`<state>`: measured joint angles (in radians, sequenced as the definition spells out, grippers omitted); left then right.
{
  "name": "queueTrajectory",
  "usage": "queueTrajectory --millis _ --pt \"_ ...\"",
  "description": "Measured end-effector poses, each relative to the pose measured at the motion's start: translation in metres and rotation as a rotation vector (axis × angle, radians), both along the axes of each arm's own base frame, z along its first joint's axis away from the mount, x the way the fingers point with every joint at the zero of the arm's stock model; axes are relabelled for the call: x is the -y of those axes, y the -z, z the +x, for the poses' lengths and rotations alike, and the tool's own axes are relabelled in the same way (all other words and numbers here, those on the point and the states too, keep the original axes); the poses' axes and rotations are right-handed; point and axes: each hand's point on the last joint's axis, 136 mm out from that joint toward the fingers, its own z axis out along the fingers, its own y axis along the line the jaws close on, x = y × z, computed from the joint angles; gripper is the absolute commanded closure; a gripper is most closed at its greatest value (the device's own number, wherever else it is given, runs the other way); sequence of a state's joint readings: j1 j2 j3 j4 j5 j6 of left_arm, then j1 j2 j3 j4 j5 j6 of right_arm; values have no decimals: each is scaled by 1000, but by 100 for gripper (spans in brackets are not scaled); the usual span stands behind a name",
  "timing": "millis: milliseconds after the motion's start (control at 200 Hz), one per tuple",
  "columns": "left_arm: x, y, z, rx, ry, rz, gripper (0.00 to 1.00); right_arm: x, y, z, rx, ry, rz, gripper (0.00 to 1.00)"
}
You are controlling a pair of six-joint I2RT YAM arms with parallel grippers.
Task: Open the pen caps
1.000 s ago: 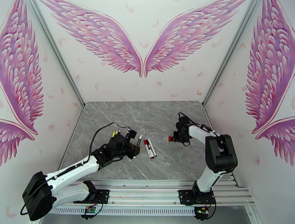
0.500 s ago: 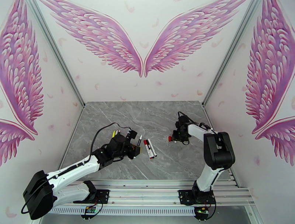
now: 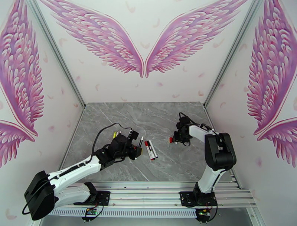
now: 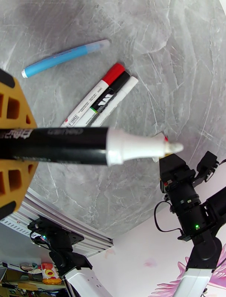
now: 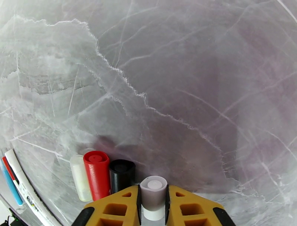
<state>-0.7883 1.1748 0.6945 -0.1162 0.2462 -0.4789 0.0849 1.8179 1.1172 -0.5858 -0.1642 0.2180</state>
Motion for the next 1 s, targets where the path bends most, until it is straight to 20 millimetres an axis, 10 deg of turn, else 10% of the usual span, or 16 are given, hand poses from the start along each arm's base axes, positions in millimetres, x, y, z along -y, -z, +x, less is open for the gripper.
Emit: queueTrajectory --millis 555,999 --pt "-2 4 1 -8 -10 25 100 -3 -6 6 28 18 24 68" --pt "-32 20 20 4 -145 227 100 -23 -78 -17 245 -4 105 51"
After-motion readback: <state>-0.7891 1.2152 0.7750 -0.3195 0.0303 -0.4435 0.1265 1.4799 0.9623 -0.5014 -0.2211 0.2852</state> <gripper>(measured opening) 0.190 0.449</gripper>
